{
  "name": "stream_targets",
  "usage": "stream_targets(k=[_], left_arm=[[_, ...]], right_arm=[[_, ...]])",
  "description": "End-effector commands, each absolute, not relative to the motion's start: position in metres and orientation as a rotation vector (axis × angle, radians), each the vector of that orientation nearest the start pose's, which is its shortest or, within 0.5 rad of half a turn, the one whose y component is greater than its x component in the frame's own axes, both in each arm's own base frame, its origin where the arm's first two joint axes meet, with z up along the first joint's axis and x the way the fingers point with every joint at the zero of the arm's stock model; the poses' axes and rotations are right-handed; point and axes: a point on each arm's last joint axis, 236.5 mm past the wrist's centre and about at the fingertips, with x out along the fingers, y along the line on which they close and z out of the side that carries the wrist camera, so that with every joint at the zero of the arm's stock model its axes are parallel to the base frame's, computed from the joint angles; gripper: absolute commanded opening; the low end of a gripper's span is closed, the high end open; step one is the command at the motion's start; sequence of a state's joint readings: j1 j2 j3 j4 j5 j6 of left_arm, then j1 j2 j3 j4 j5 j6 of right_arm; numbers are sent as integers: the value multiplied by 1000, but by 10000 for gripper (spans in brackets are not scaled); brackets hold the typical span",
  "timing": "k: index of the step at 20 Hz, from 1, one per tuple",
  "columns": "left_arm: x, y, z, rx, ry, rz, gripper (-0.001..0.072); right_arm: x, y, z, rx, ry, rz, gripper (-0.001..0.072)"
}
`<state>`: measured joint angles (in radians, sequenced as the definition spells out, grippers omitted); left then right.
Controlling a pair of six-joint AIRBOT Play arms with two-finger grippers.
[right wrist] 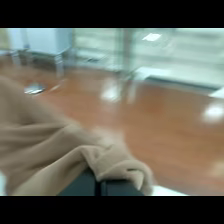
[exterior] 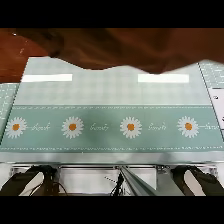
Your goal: Fold the shirts.
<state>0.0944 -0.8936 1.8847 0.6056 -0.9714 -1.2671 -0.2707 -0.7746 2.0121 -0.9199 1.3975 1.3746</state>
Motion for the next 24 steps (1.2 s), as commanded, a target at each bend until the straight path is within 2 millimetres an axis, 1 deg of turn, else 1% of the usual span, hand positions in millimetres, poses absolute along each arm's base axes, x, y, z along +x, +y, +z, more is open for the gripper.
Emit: stream_targets(k=[1, 2, 3, 4, 5, 7, 8, 9, 10, 12, 13, 15, 16, 17, 18, 19, 21, 23, 24], left_arm=[[192, -105, 577, -45, -293, -469, 29], [183, -97, 576, -31, -295, -421, 30], [178, -90, 572, -30, -276, -383, 29], [178, -84, 563, -26, -238, -349, 30], [183, -80, 550, -25, -182, -326, 30], [206, -76, 514, -57, -48, -317, 30], [220, -75, 493, -87, 22, -318, 29], [237, -76, 467, -138, 99, -329, 30], [254, -81, 435, -188, 184, -355, 30], [287, -97, 366, -293, 362, -423, 29], [301, -106, 330, -318, 447, -455, 29], [326, -126, 250, -368, 634, -491, 30], [337, -138, 218, -367, 698, -510, 30], [348, -151, 192, -368, 743, -523, 30], [363, -164, 172, -362, 773, -534, 30], [381, -174, 157, -369, 783, -531, 30], [421, -185, 135, -385, 772, -500, 30], [455, -193, 114, -402, 787, -478, 30], [466, -198, 105, -422, 807, -481, 30]], right_arm=[[150, 67, 490, -45, 109, 192, 21], [143, 58, 480, -35, 149, 147, 21], [137, 53, 469, -27, 193, 118, 21], [133, 49, 455, -12, 254, 100, 21], [130, 49, 438, 1, 327, 98, 21], [131, 48, 402, 36, 471, 106, 21], [133, 48, 382, 58, 538, 114, 21], [137, 50, 359, 81, 613, 133, 21], [142, 51, 334, 106, 684, 148, 21], [154, 51, 273, 167, 847, 170, 21], [163, 48, 240, 196, 915, 171, 21], [189, 37, 176, 255, 1010, 140, 21], [206, 29, 148, 282, 1023, 107, 21], [229, 19, 123, 310, 1014, 71, 21], [250, 9, 104, 327, 1006, 41, 21], [272, -1, 88, 342, 1014, 13, 21], [316, -14, 62, 386, 1038, -15, 21], [361, -21, 38, 436, 1077, -13, 21], [382, -21, 27, 476, 1104, 1, 22]])
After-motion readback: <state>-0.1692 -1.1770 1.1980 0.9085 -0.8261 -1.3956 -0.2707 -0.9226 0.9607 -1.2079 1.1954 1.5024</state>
